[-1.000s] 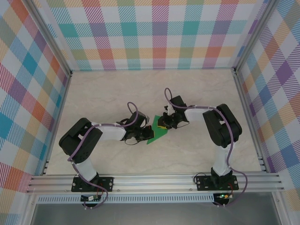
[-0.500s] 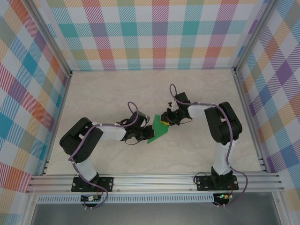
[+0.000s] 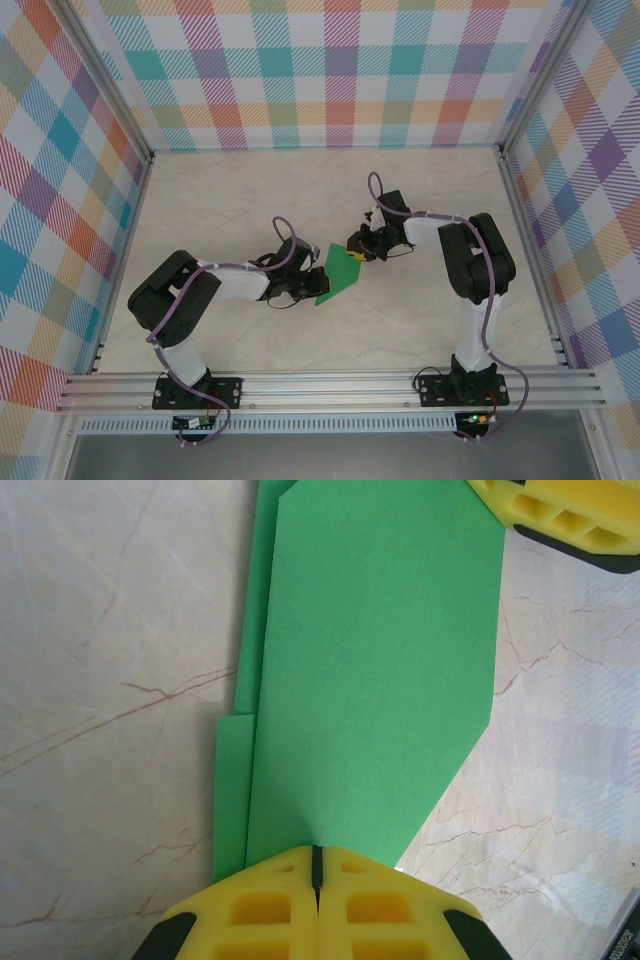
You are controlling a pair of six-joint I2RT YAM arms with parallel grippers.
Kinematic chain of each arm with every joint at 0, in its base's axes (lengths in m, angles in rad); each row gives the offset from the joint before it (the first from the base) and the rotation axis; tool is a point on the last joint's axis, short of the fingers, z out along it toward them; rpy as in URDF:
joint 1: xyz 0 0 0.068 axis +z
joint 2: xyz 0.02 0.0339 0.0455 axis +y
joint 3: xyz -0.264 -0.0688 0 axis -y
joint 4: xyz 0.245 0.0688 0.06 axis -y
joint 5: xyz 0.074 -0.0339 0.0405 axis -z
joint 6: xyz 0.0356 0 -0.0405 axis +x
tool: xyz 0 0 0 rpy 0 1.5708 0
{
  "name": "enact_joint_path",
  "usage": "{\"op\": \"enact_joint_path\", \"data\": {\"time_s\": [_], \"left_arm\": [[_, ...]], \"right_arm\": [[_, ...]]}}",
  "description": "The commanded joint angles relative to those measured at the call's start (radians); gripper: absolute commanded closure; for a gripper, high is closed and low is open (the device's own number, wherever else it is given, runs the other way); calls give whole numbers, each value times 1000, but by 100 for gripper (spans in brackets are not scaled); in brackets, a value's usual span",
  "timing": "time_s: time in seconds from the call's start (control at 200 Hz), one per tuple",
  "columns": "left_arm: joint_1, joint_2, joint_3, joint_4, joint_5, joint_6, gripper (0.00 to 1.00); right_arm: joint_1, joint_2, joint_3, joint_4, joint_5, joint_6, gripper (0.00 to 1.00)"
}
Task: Fold a paper plane with a square sheet of paper (pick it up from the middle)
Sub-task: Fourth fold the wing at the center of the table.
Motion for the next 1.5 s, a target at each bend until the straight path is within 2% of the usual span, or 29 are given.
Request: {"op": "enact_joint_path", "data": {"time_s": [0.0, 0.235, 0.35, 0.5, 0.755, 0.91, 1.08, 1.495], "left_arm": [[3, 75, -66, -186, -73, 19, 100], [4, 74, -64, -188, -72, 18, 100], [4, 69, -62, -190, -71, 19, 100], [3, 70, -65, -183, -67, 16, 100], [4, 72, -52, -183, -64, 16, 100], [2, 77, -36, -184, -55, 14, 100], [3, 67, -33, -182, -50, 7, 100], [4, 51, -38, -196, -66, 9, 100]], "right_arm": [[-62, 41, 24, 18, 113, -6, 80], [-87, 72, 92, -28, 109, -13, 80], [-86, 44, 100, -47, 97, -18, 79], [-95, 8, 115, -102, 139, -58, 78], [-92, -113, 10, 2, 11, -21, 78], [-54, -167, -65, 56, -21, -9, 82], [-10, -159, -131, 109, -41, 8, 90], [114, -144, -157, 152, 6, 43, 93]]}}
